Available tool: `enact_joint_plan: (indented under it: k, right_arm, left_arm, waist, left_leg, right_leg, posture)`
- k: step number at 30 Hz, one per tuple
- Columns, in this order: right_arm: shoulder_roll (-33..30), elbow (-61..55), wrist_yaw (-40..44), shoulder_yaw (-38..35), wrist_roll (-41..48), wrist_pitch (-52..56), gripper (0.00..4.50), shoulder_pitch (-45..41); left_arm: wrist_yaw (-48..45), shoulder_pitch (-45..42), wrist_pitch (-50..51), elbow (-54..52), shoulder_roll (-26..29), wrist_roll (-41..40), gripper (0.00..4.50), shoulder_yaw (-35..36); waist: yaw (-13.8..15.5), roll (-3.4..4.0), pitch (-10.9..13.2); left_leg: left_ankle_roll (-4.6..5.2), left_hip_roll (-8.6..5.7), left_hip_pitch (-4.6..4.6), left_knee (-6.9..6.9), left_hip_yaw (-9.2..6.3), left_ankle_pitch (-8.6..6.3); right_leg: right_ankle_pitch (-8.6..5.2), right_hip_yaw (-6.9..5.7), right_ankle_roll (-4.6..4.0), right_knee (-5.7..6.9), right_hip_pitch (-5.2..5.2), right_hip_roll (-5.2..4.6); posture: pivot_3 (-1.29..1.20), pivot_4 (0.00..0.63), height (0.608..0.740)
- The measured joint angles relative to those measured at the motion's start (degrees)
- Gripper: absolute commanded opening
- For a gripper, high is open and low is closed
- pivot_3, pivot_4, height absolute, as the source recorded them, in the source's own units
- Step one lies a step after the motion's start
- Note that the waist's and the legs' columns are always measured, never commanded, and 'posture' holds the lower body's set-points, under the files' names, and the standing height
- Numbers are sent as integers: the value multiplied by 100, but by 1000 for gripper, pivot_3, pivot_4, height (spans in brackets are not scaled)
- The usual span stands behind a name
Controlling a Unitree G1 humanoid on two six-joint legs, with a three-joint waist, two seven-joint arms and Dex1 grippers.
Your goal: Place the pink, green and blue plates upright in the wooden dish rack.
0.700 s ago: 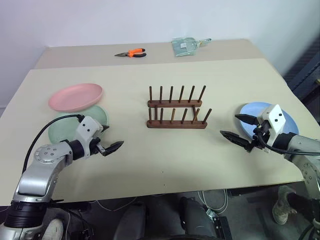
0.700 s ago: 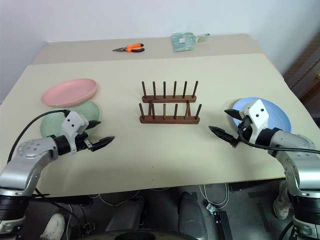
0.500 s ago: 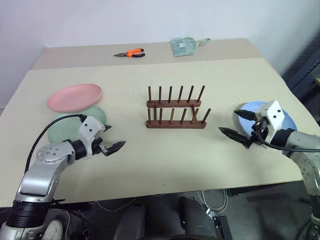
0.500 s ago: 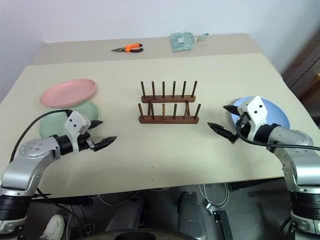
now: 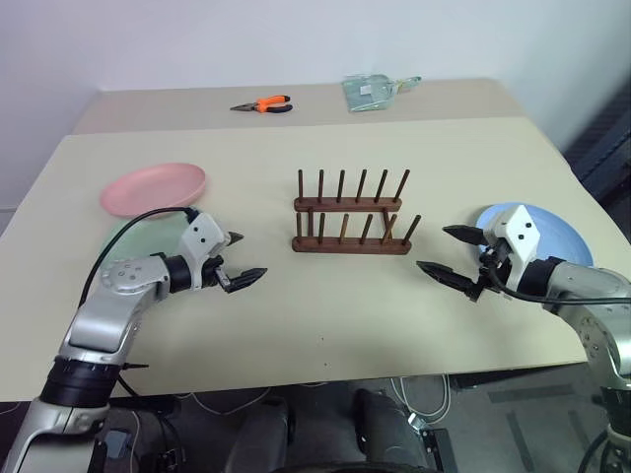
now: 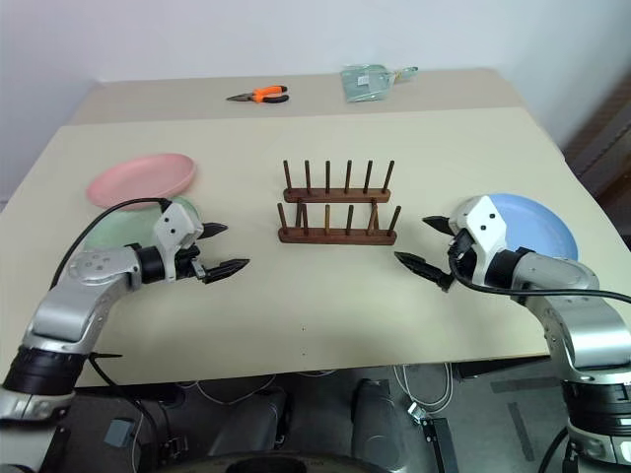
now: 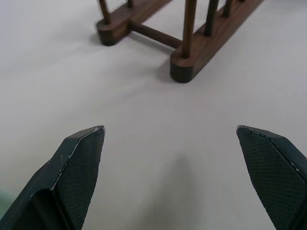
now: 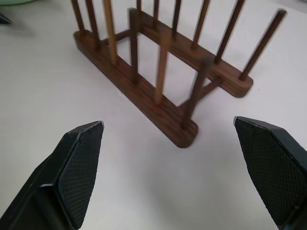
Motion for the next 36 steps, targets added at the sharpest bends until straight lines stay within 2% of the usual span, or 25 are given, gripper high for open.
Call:
enact_joint_plan:
  k: [4, 9, 12, 17, 18, 19, 25, 28, 32, 34, 36]
  right_arm:
    - [261, -681, -303, 80, 152, 219, 4450, 377]
    - [430, -1265, -739, 103, 188, 450, 4450, 706]
    - [448, -1421, -932, 94, 213, 521, 4500, 719]
    - [445, -1514, -1059, -13, 220, 575, 4500, 827]
    - [445, -1515, -1066, -13, 220, 575, 4500, 858]
    - [443, -1517, -1067, -13, 220, 575, 4500, 888]
    - [260, -1561, -954, -243, 380, 679, 4500, 1060]
    - [-106, -1692, -658, -583, 551, 845, 4500, 1459]
    - [-193, -1755, -412, -892, 650, 874, 4500, 1940]
    - [-230, -1736, -353, -970, 601, 851, 4500, 2108]
    - [-264, -1676, -327, -1009, 509, 790, 4500, 2238]
  left_arm:
    - [-401, -1106, -575, 1606, -652, 376, 4500, -598]
    - [-928, -2079, -1254, 3160, -1366, 723, 4500, -977]
    - [-1083, -2327, -1544, 3666, -1612, 871, 3758, -1074]
    - [-1346, -2338, -1695, 3752, -1627, 938, 1251, -1069]
    - [-1378, -2289, -1768, 3672, -1629, 944, 886, -1070]
    - [-1392, -2276, -1777, 3611, -1612, 952, 794, -1058]
    - [-1487, -1607, -1793, 2606, -1388, 1045, 796, -1089]
    - [-1662, -1183, -1529, 1736, -1201, 1041, 796, -1210]
    - [-1827, -944, -987, 939, -1068, 1037, 796, -1390]
    - [-1818, -932, -677, 723, -1080, 1034, 1868, -1444]
    - [-1780, -930, -437, 608, -1106, 1006, 2731, -1456]
  waist:
    - [22, -6, -3]
    - [-22, -12, -1]
    - [-17, -13, -2]
    - [-11, -15, -4]
    - [-11, -15, -4]
    - [-11, -17, -6]
    - [-15, -3, -16]
    - [6, -6, -16]
    - [0, -5, -16]
    - [-5, -6, -16]
    - [-6, -6, -16]
  left_leg:
    - [1, -5, -7, 8, -2, 1]
    - [3, -3, -6, 4, 1, -1]
    - [3, -1, -3, 4, 0, -1]
    - [5, -2, -5, 4, -1, -2]
    - [5, -2, -4, 5, 0, -2]
    - [5, -1, -3, 4, -2, -2]
    - [7, 1, -1, 1, -1, -3]
    - [9, 0, -6, 2, -7, -5]
    - [10, 0, -3, 7, -2, -5]
    - [10, 1, 0, 9, -2, -5]
    - [10, 2, 0, 8, -2, -5]
  right_leg:
    - [5, -2, 9, -5, 4, -4]
    - [6, -2, 12, -5, 0, -3]
    - [5, -3, 13, -3, 1, -2]
    - [-4, -2, 29, -4, 2, -3]
    - [-2, -2, 24, -3, 2, -3]
    - [0, -2, 21, -3, 3, -3]
    - [0, 1, 20, -2, 3, -3]
    - [-1, -1, 19, -4, 5, -3]
    - [-13, 2, 35, -4, 9, -3]
    - [-20, 1, 24, -3, 12, -3]
    - [-21, 0, 24, -2, 12, -3]
  posture:
    - [0, 150, 740]
    - [0, 150, 740]
    - [0, 150, 740]
    - [0, 150, 740]
    - [0, 150, 740]
    - [0, 150, 740]
    - [0, 150, 740]
    - [0, 150, 740]
    - [0, 150, 740]
    - [0, 150, 740]
    - [0, 150, 740]
